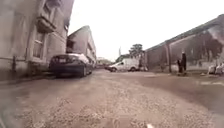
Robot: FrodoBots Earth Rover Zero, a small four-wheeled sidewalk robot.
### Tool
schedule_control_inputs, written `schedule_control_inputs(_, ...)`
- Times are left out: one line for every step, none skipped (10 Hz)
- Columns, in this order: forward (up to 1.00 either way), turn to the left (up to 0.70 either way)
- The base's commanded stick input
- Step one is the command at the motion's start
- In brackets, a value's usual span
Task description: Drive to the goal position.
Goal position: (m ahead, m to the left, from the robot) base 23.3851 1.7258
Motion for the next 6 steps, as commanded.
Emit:
schedule_control_inputs(0.85, 0.0)
schedule_control_inputs(0.85, 0.0)
schedule_control_inputs(0.85, 0.0)
schedule_control_inputs(0.85, 0.0)
schedule_control_inputs(0.85, 0.0)
schedule_control_inputs(0.85, 0.0)
